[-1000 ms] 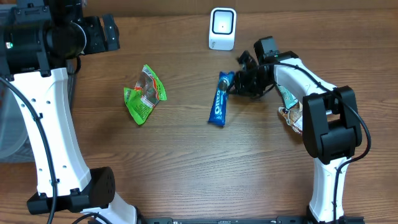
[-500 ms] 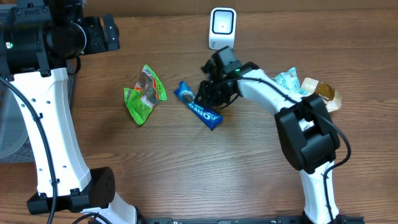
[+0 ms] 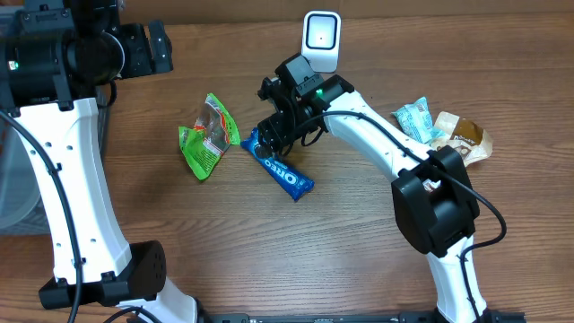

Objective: Scan the item barcode

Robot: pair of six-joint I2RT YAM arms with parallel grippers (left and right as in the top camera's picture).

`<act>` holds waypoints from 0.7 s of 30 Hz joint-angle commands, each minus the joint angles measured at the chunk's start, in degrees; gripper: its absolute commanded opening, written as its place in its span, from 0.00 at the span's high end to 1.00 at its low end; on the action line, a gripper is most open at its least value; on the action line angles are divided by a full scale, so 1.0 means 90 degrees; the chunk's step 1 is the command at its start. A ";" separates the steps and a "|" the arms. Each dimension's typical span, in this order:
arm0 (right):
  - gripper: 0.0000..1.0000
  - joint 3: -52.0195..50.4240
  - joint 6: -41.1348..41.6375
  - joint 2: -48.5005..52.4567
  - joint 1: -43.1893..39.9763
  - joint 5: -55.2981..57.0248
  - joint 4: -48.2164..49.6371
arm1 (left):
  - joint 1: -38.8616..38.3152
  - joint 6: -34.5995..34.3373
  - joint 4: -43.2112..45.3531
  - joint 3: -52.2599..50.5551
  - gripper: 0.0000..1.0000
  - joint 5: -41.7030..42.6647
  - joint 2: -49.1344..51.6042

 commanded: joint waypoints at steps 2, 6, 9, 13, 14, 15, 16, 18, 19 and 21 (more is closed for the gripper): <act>0.30 0.0083 -0.0359 0.0522 0.0017 -0.0015 0.0211 | -0.0002 -0.0063 0.0007 0.0019 0.00 -0.0019 0.0051; 0.49 0.0046 -0.0359 0.0532 0.0017 -0.0372 0.0236 | -0.0002 -0.0063 0.0007 0.0019 0.00 -0.0019 0.0051; 0.59 -0.0163 -0.0350 0.0542 0.0034 -0.0452 0.0243 | -0.0002 -0.0063 0.0007 0.0019 0.00 -0.0019 0.0051; 0.64 -0.0408 -0.0284 0.0542 0.0051 -0.1018 0.0027 | -0.0002 -0.0063 0.0007 0.0019 0.00 -0.0019 0.0051; 0.64 -0.0447 -0.0274 0.0542 0.0078 -0.1129 -0.0058 | -0.0002 -0.0063 0.0007 0.0019 0.00 -0.0019 0.0051; 0.63 -0.0457 0.0058 0.0542 0.0109 -0.1064 -0.0146 | -0.0002 -0.0063 0.0007 0.0019 0.00 -0.0019 0.0051; 0.66 -0.0461 0.0573 0.0542 0.0114 -0.1054 -0.0189 | -0.0002 -0.0066 0.0007 0.0019 0.00 -0.0019 0.0051; 0.75 -0.0510 0.1115 0.0542 0.0114 -0.1071 -0.0206 | -0.0002 -0.0066 0.0007 0.0019 0.00 -0.0019 0.0051; 0.79 -0.0544 0.1290 0.0542 0.0119 -0.1073 -0.0206 | -0.0002 -0.0063 0.0007 0.0019 0.00 -0.0019 0.0051; 0.96 -0.0641 0.1532 0.0542 0.0124 -0.1073 -0.0223 | -0.0002 -0.0063 0.0007 0.0019 0.00 -0.0019 0.0051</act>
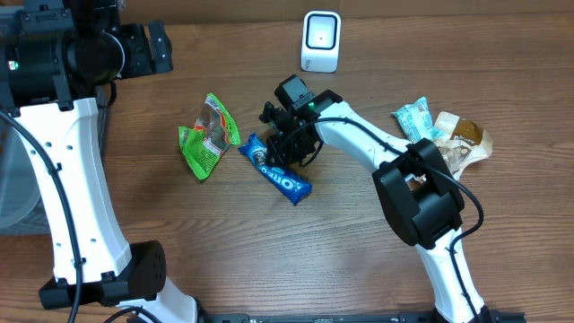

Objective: Scan the item barcode

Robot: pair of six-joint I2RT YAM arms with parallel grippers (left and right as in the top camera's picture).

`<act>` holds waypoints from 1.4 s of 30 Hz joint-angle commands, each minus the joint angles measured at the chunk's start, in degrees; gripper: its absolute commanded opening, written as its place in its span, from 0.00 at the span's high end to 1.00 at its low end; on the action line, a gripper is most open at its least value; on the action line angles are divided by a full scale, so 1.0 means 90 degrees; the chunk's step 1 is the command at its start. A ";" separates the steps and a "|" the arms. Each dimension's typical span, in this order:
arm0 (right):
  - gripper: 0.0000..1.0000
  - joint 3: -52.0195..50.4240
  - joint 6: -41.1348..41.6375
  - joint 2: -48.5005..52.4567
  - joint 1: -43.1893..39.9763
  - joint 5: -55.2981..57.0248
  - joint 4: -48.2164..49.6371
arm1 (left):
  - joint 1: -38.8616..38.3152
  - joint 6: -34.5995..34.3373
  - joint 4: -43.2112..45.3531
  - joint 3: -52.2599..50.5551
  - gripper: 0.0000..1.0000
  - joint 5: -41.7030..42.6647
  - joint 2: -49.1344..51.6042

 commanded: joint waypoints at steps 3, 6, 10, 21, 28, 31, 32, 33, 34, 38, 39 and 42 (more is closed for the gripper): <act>0.96 -0.0185 0.0588 -0.0015 0.0044 0.0002 -0.0066 | -0.0002 -0.0063 0.0007 0.0019 0.00 -0.0019 0.0051; 0.96 0.0073 0.0580 -0.0063 0.0005 0.0568 -0.0520 | -0.0002 -0.0061 0.0007 0.0019 0.00 -0.0019 0.0051; 0.96 0.0782 0.0697 -0.0617 0.0136 0.3619 -0.1659 | -0.0002 -0.0063 0.0007 0.0019 0.00 -0.0019 0.0051; 0.96 0.0784 0.3434 0.0389 0.1651 0.8971 -0.2718 | -0.0002 -0.0061 0.0007 0.0019 0.00 -0.0019 0.0051; 0.96 0.0787 0.4131 0.0746 0.2467 1.0163 -0.3463 | -0.0002 -0.0063 0.0007 0.0019 0.00 -0.0019 0.0051; 0.87 0.0787 0.3670 0.0746 0.2909 0.9809 -0.3385 | -0.0002 -0.0061 0.0007 0.0019 0.00 -0.0019 0.0051; 0.84 0.0787 0.3480 0.0746 0.3028 0.9673 -0.3390 | -0.0002 -0.0063 0.0007 0.0019 0.00 -0.0019 0.0051; 0.82 0.0789 0.3461 0.0743 0.3116 0.9551 -0.3417 | -0.0002 -0.0063 0.0007 0.0019 0.00 -0.0019 0.0051; 0.81 0.0809 0.3458 0.0738 0.3152 0.9381 -0.3446 | -0.0002 -0.0063 0.0010 0.0019 0.00 -0.0019 0.0051; 0.73 0.1086 0.2956 0.0503 0.2812 0.8272 -0.3417 | -0.0002 -0.0061 0.0007 0.0019 0.00 -0.0019 0.0051; 0.72 0.1200 0.2744 0.0338 0.2586 0.7983 -0.3393 | -0.0002 -0.0061 0.0007 0.0019 0.00 -0.0019 0.0051; 0.70 0.1338 0.2295 -0.0228 0.1877 0.7674 -0.3288 | -0.0002 -0.0063 0.0007 0.0019 0.00 -0.0019 0.0051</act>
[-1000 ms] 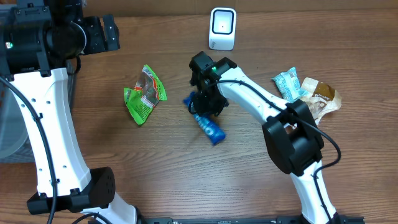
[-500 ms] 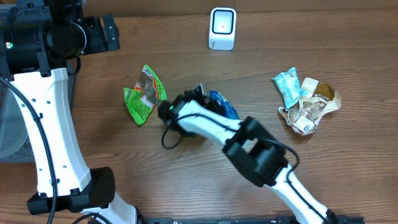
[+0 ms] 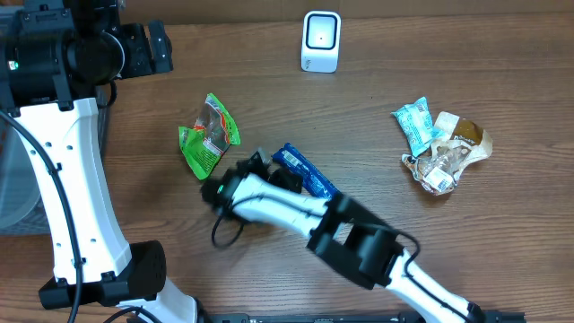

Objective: Scan the item barcode
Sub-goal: 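Raise the Oreo pack and hold it over the white scanner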

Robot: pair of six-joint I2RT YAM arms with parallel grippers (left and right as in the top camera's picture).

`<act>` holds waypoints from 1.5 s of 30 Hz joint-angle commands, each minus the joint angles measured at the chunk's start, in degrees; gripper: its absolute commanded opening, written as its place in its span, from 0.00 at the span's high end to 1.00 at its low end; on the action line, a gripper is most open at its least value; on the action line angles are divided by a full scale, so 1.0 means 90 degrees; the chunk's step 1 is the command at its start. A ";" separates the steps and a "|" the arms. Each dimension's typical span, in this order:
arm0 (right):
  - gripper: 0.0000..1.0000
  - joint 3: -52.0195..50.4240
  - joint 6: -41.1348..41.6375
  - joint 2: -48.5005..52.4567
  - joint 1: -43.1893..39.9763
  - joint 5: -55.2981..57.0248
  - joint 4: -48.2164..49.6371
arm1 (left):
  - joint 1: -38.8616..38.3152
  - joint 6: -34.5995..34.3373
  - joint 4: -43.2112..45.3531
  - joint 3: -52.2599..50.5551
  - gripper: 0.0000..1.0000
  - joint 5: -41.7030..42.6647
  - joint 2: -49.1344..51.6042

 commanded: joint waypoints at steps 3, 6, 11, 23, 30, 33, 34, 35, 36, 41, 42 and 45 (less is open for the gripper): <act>0.65 0.0345 -0.1685 -0.1685 -0.1540 -0.2006 0.0461 | -0.0002 -0.0066 0.0007 0.0019 0.00 -0.0019 0.0051; 0.52 0.0345 -0.3007 -0.2164 -0.2433 -0.4388 0.0534 | -0.0002 -0.0063 0.0007 0.0019 0.00 -0.0019 0.0051; 0.52 -0.0095 -0.4061 -0.2208 -0.3439 -0.6686 0.0226 | -0.0002 -0.0063 0.0007 0.0019 0.00 -0.0019 0.0051; 0.45 -0.2183 -0.4546 -0.2208 -0.3453 -0.7142 0.1049 | -0.0002 -0.0066 0.0007 0.0019 0.00 -0.0019 0.0051; 0.44 -0.3167 -0.4575 -0.2208 -0.3429 -0.7230 0.2120 | -0.0002 -0.0063 0.0007 0.0019 0.00 -0.0019 0.0051; 0.44 -0.3376 -0.4413 -0.2208 -0.3429 -0.6878 0.2387 | -0.0002 -0.0063 0.0007 0.0019 0.00 -0.0019 0.0051; 0.45 -0.3390 -0.4413 -0.2208 -0.3439 -0.6880 0.2446 | -0.0002 -0.0063 0.0007 0.0019 0.00 -0.0019 0.0051; 0.47 -0.3390 -0.4413 -0.2208 -0.3446 -0.6880 0.2467 | -0.0002 -0.0066 0.0007 0.0019 0.00 -0.0019 0.0051; 0.52 -0.3390 -0.4418 -0.2208 -0.3449 -0.6875 0.2526 | -0.0002 -0.0063 0.0007 0.0019 0.00 -0.0019 0.0051; 0.96 -0.3364 -0.4408 -0.2212 -0.3449 -0.6863 0.2574 | -0.0002 -0.0066 0.0007 0.0019 0.00 -0.0019 0.0051; 0.96 -0.3235 -0.4405 -0.2229 -0.3449 -0.6863 0.2438 | -0.0002 -0.0063 0.0007 0.0019 0.00 -0.0019 0.0051; 0.96 -0.2854 -0.4201 -0.2482 -0.3449 -0.6630 0.2273 | -0.0002 -0.0066 0.0007 0.0019 0.00 -0.0019 0.0051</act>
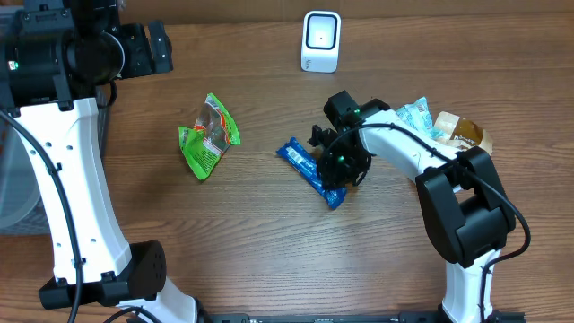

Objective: Scan the item barcode
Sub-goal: 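Raise the Oreo pack and hold it over the white scanner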

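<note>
A blue Oreo pack [309, 170] lies slanted on the wooden table, right of centre. My right gripper [339, 164] points down over the pack's right half, and its dark body hides the fingertips. The overhead view does not show whether the fingers are closed on the pack. The white barcode scanner [320, 40] stands upright at the table's back edge, well above the pack. My left gripper [151, 49] is raised at the far left back, away from all items, and its fingers are not readable.
A green snack bag [208, 136] lies left of centre. At the right sit a light blue packet [414, 119] and crumpled brown-and-white wrappers [451, 148], close behind the right arm's forearm. The left arm's white column [72, 179] runs down the left side.
The right arm was stretched across the front toward the left, its gripper left of the pack. Now it reaches from the right, its gripper over the pack's right half. The pack has barely shifted.
First the right gripper was over the pack's upper end, just below the scanner. Then it was lower, on the pack near the green bag. Later the pack lay further right with the arm stretched across the front. Now the gripper stands over the pack's right half.
</note>
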Robot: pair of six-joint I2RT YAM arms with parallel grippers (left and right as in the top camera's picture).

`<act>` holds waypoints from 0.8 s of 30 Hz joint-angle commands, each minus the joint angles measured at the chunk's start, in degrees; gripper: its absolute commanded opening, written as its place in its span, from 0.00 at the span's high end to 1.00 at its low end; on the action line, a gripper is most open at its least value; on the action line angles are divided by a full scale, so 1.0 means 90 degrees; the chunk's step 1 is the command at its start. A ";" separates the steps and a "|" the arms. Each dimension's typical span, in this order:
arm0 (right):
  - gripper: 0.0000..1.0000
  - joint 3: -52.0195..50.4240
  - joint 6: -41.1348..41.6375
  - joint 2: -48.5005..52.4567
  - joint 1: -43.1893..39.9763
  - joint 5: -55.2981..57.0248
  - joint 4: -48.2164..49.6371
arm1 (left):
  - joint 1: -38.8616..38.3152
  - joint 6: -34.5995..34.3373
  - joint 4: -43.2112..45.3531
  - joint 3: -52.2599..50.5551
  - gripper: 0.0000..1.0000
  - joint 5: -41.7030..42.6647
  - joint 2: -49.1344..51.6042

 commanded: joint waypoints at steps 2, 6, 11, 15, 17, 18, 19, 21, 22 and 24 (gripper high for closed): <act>0.96 0.0726 0.0457 -0.0775 -0.0019 0.0818 -0.0063 | -0.0002 -0.0061 0.0007 0.0019 0.00 -0.0019 0.0051; 0.96 0.1090 0.0695 -0.1773 -0.0005 0.1751 0.0177 | -0.0002 -0.0061 0.0007 0.0019 0.00 -0.0019 0.0051; 0.96 0.1090 0.0903 -0.2645 0.0214 0.3898 0.0544 | -0.0002 -0.0063 0.0007 0.0019 0.00 -0.0019 0.0051; 0.96 0.1090 0.1217 -0.2701 0.0532 0.5253 0.0736 | -0.0002 -0.0061 0.0007 0.0019 0.00 -0.0019 0.0051; 0.96 0.1088 0.1270 -0.2701 0.0648 0.5474 0.0869 | -0.0002 -0.0063 0.0007 0.0019 0.00 -0.0019 0.0051; 0.96 0.1088 0.1275 -0.2701 0.0687 0.5537 0.0952 | -0.0002 -0.0061 0.0007 0.0019 0.00 -0.0019 0.0051; 0.96 0.1088 0.1287 -0.2701 0.0697 0.5581 0.1008 | -0.0002 -0.0061 0.0007 0.0019 0.00 -0.0019 0.0051; 0.96 0.1088 0.1290 -0.2701 0.0697 0.5578 0.1134 | -0.0002 -0.0063 0.0007 0.0019 0.00 -0.0019 0.0051; 0.96 0.1088 0.1336 -0.2701 0.0697 0.5578 0.1217 | -0.0002 -0.0061 0.0007 0.0019 0.00 -0.0019 0.0051; 0.96 0.1066 0.1620 -0.2654 0.0692 0.5578 0.1719 | -0.0002 -0.0061 0.0007 0.0019 0.00 -0.0019 0.0051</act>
